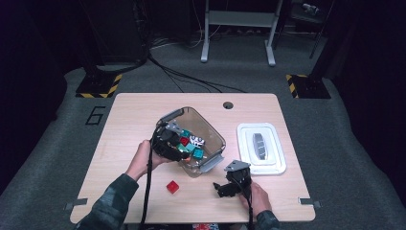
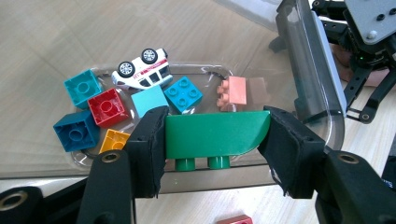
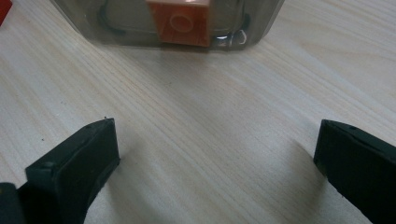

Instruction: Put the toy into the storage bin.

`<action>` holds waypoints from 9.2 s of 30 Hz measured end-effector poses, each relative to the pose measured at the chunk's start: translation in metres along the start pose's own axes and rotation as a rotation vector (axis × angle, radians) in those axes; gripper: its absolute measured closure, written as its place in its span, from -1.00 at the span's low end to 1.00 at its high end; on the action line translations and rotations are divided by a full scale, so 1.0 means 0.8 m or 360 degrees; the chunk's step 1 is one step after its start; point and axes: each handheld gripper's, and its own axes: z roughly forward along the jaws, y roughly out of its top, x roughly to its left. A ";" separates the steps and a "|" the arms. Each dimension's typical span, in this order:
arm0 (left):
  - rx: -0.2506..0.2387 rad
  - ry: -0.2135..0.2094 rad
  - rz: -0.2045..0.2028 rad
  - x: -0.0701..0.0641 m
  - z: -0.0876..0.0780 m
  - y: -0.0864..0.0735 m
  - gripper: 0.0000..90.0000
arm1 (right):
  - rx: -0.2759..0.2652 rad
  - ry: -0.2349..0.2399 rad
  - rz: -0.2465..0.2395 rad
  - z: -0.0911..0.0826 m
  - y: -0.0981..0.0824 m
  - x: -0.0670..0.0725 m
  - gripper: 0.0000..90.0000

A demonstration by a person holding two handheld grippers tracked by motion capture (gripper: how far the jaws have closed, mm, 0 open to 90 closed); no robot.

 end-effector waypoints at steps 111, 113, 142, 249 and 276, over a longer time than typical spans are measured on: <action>-0.0127 0.0366 -0.0330 0.007 -0.028 -0.148 0.32 | -0.0008 -0.0003 0.0015 0.001 0.001 0.001 -1.00; -0.0135 0.0378 -0.0326 0.009 -0.034 -0.143 0.32 | -0.0008 -0.0003 0.0021 0.001 0.000 0.001 -1.00; -0.0287 0.0458 -0.0140 0.014 -0.087 -0.040 0.32 | -0.0008 -0.0003 0.0013 0.001 0.000 0.001 -1.00; -0.0213 0.0638 -0.0704 0.077 0.018 -0.246 -1.00 | -0.0008 -0.0003 0.0014 0.001 0.001 0.001 -1.00; -0.0252 0.0598 -0.0557 0.093 0.025 -0.263 -1.00 | -0.0005 0.0017 -0.0014 -0.005 -0.005 -0.002 -1.00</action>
